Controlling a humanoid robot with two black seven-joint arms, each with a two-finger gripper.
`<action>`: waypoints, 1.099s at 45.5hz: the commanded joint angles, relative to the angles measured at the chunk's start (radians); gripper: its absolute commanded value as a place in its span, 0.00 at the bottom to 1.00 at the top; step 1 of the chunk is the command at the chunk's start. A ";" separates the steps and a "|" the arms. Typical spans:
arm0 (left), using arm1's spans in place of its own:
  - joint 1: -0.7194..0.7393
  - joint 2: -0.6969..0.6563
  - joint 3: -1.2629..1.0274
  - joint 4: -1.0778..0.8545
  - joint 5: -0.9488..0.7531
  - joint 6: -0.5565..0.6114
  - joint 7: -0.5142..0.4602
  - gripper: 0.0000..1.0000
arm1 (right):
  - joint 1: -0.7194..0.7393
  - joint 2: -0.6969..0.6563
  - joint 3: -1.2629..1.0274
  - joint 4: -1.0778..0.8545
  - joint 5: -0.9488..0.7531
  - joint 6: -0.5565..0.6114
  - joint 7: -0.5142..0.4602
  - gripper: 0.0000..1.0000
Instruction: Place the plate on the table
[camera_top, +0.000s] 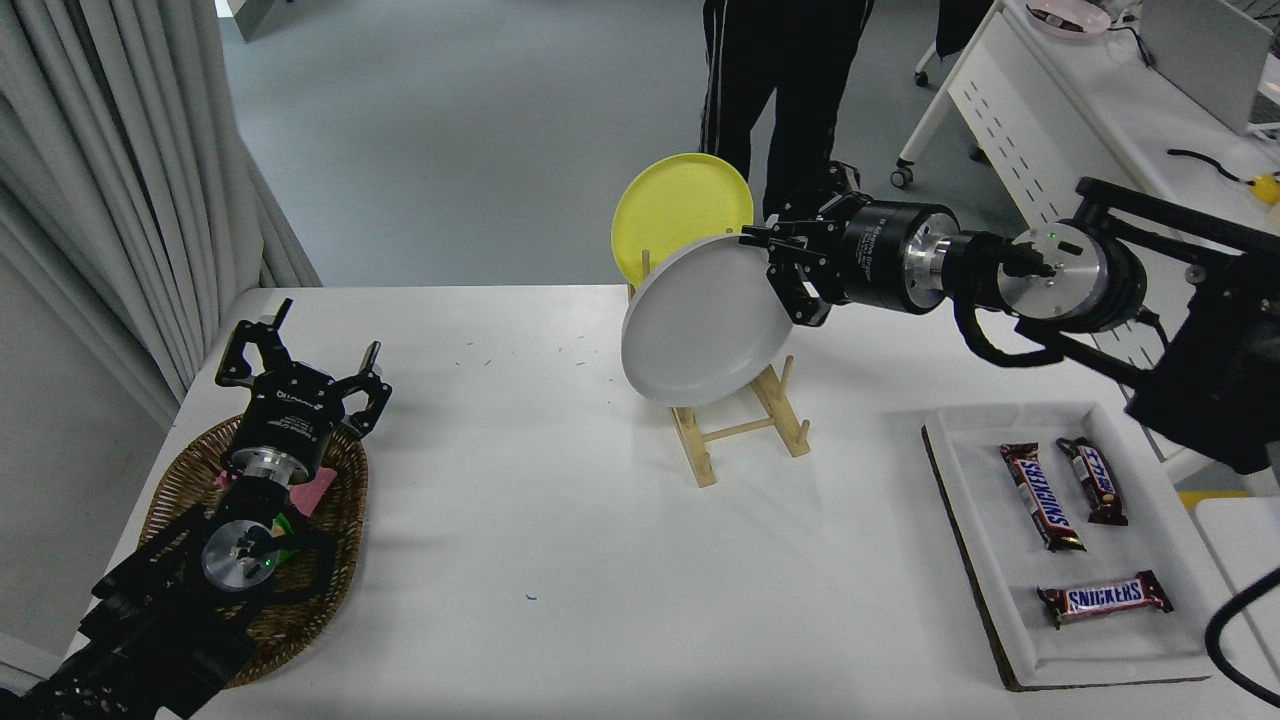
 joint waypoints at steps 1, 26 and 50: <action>0.000 0.000 0.000 0.000 0.000 0.000 0.000 1.00 | -0.005 -0.087 0.033 0.158 0.089 -0.097 -0.002 0.00; 0.000 0.000 0.000 0.000 0.000 0.000 0.000 1.00 | -0.215 -0.051 0.103 0.178 0.143 -0.282 -0.049 0.00; 0.000 0.000 0.000 0.000 0.000 0.000 0.000 1.00 | -0.387 0.160 0.263 -0.008 0.204 -0.457 -0.039 0.00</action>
